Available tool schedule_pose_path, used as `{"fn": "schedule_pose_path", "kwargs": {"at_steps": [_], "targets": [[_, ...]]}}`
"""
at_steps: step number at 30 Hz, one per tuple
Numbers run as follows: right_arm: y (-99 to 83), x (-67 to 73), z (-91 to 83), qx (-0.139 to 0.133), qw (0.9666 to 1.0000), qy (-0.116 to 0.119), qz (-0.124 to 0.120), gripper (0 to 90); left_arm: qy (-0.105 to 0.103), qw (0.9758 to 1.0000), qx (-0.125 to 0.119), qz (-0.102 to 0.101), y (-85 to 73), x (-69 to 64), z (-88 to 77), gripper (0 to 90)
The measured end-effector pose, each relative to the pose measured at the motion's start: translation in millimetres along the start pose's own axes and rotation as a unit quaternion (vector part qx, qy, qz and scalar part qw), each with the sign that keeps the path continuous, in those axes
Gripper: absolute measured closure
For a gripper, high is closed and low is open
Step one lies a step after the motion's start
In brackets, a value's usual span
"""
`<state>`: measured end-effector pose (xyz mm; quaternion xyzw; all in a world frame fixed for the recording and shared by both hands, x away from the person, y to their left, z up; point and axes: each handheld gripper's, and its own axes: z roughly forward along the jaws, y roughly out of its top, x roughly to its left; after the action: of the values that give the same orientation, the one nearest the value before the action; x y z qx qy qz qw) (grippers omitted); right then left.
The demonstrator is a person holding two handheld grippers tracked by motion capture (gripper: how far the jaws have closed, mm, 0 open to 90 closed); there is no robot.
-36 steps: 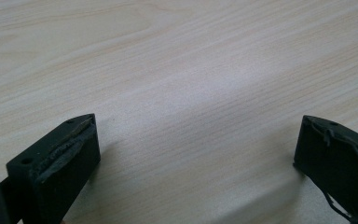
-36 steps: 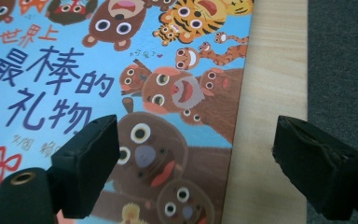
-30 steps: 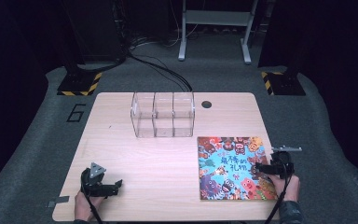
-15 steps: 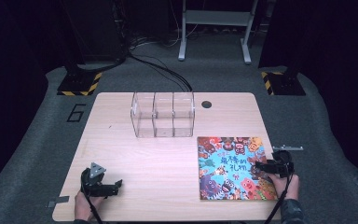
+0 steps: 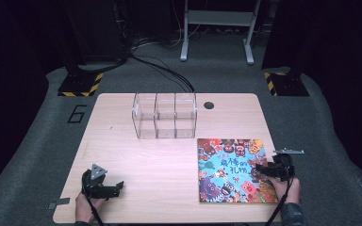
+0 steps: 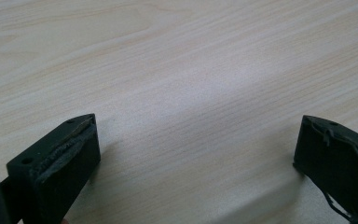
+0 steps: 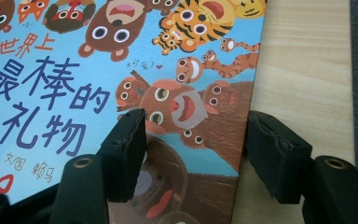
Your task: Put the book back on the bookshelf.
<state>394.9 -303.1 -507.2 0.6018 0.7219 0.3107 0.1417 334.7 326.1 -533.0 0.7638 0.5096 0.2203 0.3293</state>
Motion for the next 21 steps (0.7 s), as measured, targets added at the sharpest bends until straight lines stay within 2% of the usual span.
{"fn": "schedule_pose_path", "kwargs": {"at_steps": [7, 9, 11, 12, 19, 21], "targets": [[-0.8, 10.7, 1.6, 0.001, 1.0000, 0.002, 0.001, 38.6, 0.000, 1.0000, 0.000, 0.000, 0.0, 0.1, 0.0, 0.1], [-1.8, 16.8, 1.4, 0.003, 0.9999, -0.003, 0.012, 39.1, 0.000, 1.0000, 0.000, 0.000, 0.0, 0.1, 0.0, 0.1], [-2.2, 17.6, 2.1, -0.002, 1.0000, -0.003, 0.009, 39.1, 0.000, 1.0000, 0.000, 0.000, 0.0, 0.0, -0.1, 0.1], [-3.1, 21.7, 2.3, -0.004, 0.9998, -0.003, 0.018, 39.2, 0.000, 1.0000, -0.001, -0.001, 0.0, 0.1, 0.1, 0.1], [-2.7, 31.7, 5.0, -0.002, 0.9999, 0.000, 0.011, 39.6, 0.000, 1.0000, -0.001, -0.001, 0.1, 0.3, 0.1, 0.2], [-2.8, 35.9, 5.4, -0.002, 0.9998, -0.002, 0.020, 40.5, 0.000, 1.0000, -0.001, -0.001, 0.1, 0.3, 0.1, 0.2]]}}
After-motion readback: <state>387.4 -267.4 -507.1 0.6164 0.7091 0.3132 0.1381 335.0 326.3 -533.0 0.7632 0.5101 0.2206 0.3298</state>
